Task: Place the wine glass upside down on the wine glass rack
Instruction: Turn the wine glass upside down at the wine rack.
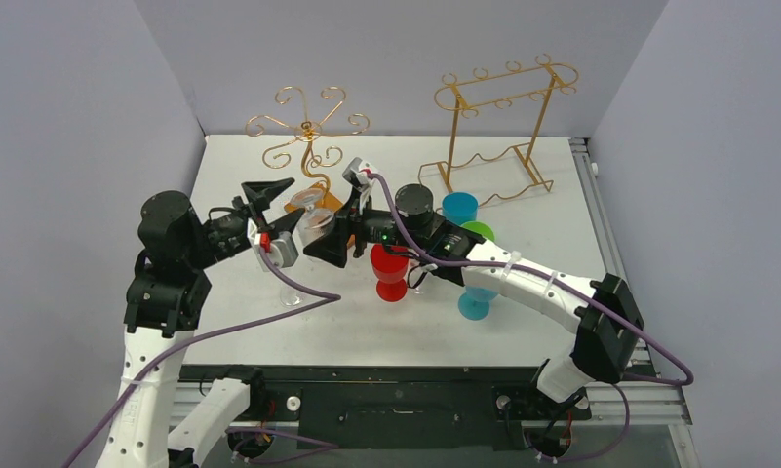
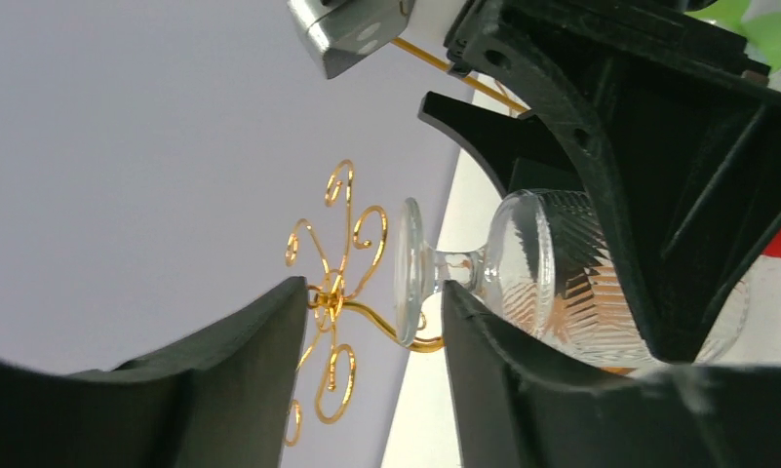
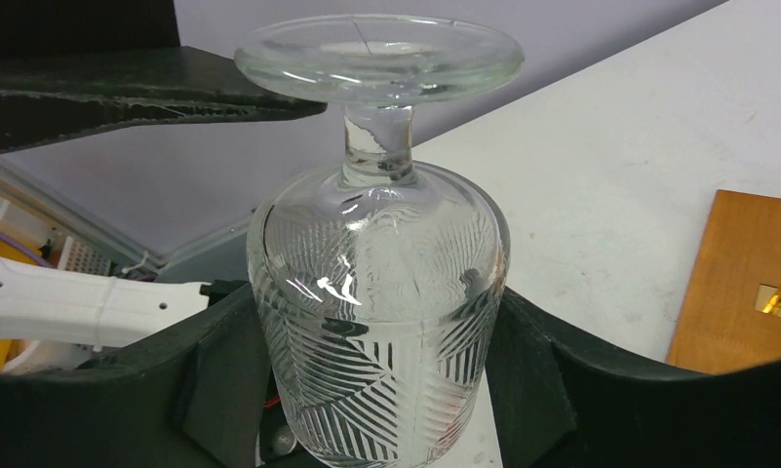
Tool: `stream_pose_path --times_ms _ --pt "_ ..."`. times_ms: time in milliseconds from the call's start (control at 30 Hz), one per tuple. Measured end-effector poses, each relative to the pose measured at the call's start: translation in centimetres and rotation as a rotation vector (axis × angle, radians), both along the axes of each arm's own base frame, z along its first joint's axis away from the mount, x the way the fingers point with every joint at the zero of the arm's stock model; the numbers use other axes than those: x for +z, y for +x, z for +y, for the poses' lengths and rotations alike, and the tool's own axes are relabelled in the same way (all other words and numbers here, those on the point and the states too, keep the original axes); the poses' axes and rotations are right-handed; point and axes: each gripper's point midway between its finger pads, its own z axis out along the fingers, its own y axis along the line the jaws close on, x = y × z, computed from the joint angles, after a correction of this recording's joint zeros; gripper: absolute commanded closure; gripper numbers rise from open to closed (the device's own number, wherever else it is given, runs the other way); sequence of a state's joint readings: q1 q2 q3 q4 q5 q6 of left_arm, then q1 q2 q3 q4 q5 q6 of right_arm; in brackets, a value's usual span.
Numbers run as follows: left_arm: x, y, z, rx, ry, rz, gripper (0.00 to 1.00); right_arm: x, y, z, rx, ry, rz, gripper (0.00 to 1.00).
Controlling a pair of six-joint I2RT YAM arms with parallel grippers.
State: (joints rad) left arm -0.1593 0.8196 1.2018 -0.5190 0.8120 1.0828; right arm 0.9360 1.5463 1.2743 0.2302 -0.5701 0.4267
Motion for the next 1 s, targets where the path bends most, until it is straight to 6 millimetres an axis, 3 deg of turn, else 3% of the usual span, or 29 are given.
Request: stream_pose_path --times_ms 100,267,467,500,633,800,900,1000 --pt "0.7 0.6 0.1 0.022 -0.03 0.001 0.21 -0.3 1.2 -0.2 -0.054 -0.008 -0.023 1.0" --pt "1.4 1.6 0.5 0.074 -0.093 0.03 0.03 -0.5 4.1 -1.2 -0.148 -0.003 -0.053 1.0" --pt "1.9 3.1 1.4 0.176 -0.182 0.109 0.02 -0.3 7.8 -3.2 -0.257 0.006 -0.088 1.0" --pt "2.0 3.6 1.7 0.201 -0.201 0.129 0.02 -0.3 8.2 -3.5 -0.27 0.004 -0.093 1.0" --pt "2.2 6.1 2.8 0.319 -0.284 0.223 0.2 -0.4 9.9 -4.5 -0.314 -0.007 -0.115 1.0" --pt "0.8 8.9 4.7 0.461 -0.394 0.364 0.34 -2.4 11.5 -4.8 -0.341 -0.045 -0.109 1.0" --pt "-0.1 10.1 5.6 0.522 -0.454 0.449 0.39 -3.7 12.4 -4.7 -0.35 -0.067 -0.103 1.0" --pt "-0.9 11.3 6.6 0.573 -0.511 0.526 0.41 -3.3 12.9 -4.8 -0.358 -0.056 -0.116 1.0"
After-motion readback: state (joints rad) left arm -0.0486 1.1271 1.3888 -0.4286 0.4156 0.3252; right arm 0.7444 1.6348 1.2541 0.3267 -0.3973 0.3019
